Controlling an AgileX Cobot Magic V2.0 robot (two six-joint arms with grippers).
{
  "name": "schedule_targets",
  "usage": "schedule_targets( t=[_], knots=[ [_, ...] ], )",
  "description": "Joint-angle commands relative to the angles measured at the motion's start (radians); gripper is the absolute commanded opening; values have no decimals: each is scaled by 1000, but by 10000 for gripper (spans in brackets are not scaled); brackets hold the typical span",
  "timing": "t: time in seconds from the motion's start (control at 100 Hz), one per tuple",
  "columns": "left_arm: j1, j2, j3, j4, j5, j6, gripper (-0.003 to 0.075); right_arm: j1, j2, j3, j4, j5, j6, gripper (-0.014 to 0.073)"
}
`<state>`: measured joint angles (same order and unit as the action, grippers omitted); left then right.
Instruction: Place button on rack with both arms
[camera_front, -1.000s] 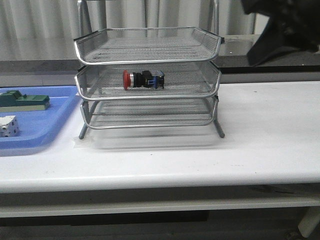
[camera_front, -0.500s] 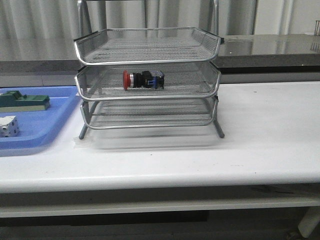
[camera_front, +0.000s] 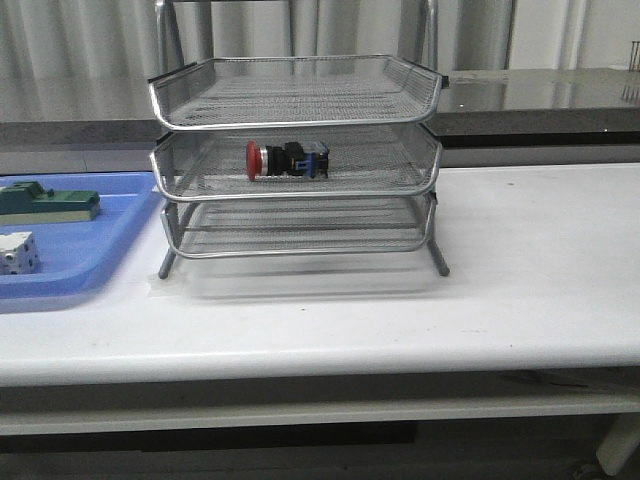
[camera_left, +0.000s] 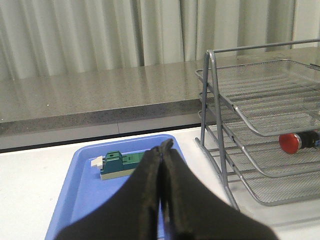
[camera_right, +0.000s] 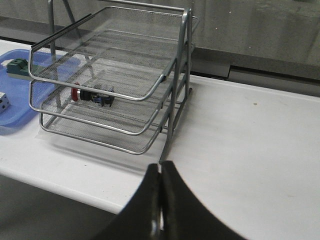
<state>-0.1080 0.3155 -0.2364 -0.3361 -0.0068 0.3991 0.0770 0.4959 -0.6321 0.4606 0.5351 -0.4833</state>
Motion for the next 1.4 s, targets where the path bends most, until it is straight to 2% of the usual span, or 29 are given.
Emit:
schedule_targets(
  t=[0.0,0.47,0.64,0.73,0.92,1.02,1.11,1.39],
  knots=[
    [-1,6,-28,-10,-78,-11,-21,-4,1,-24,6,-58,-13,-60],
    [-1,6,-28,-10,-78,-11,-21,-4,1,-21,6,-51,-13,-60],
    [-1,6,-28,-10,-78,-11,-21,-4,-14,13,-7,-104,17,-60],
    [-1,6,-28,-10,-78,-11,-21,-3,-41,49,-78,-135,96,-60],
    [-1,6,-28,-10,-78,-11,-21,22,-141,151,-348,-165,397,-60],
    [-1,6,-28,-10,-78,-11,-21,25,-194,201,-439,-170,505,-60],
    [-1,6,-28,-10,-78,-11,-21,25,-250,265,-487,-208,539,-60],
    [-1,6,-28,-10,-78,-11,-21,25,-408,473,-490,-427,539,-60]
  ],
)
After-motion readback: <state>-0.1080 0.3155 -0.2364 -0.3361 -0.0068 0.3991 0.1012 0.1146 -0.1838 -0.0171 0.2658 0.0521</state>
